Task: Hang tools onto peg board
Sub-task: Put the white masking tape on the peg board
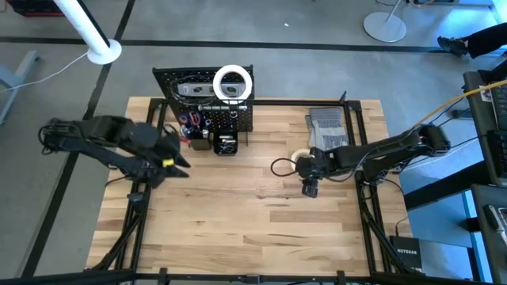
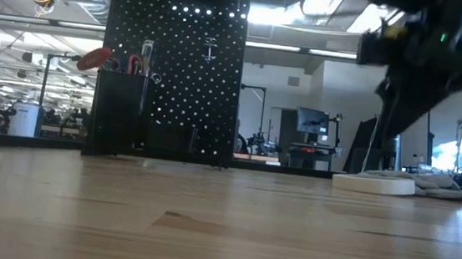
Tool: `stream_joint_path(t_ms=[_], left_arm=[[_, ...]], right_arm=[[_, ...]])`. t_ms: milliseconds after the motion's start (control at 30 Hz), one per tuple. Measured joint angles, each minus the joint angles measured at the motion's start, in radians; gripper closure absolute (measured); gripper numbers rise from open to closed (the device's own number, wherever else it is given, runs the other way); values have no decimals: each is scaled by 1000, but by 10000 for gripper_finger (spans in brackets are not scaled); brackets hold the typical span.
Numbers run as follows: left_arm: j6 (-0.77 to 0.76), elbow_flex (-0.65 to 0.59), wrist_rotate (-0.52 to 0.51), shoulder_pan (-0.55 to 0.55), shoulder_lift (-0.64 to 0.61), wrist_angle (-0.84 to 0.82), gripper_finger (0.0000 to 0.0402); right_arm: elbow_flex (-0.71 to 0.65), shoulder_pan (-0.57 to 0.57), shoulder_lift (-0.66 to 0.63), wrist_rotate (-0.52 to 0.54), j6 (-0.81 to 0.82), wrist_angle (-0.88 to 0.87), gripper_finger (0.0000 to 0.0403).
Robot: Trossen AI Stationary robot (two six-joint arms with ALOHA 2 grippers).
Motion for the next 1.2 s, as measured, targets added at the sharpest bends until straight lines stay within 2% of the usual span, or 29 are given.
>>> stream_joint_path(t_ms=[233,333,533,633,767,800,867,1033,1200], left_arm=[[-103,-203,-8,-87,-5,219,243],[-148,-254,-9,-119,1,284,243],[-200,-276,-66,-179,18,304,243],[-198,-276,-112,-197,21,317,243],[-187,-276,-199,-225,37,333,243],[-187,-276,-225,-234,47,330,243],[-187,-276,-277,-253,78,333,243],[-107,-276,-397,-301,214,425,243],[99,-276,-411,-316,401,648,243]], right_arm=[[-124,-99,76,8,15,144,231],[-156,-137,106,-39,-16,196,231],[-183,-152,171,-40,-57,255,232],[-184,-147,200,-54,-59,275,251],[-186,-108,207,-65,-58,326,320],[-186,-96,206,-66,-58,346,327],[-174,-60,207,-71,-52,382,327],[-154,40,209,-200,-50,573,327],[-142,119,209,-250,-45,783,327]])
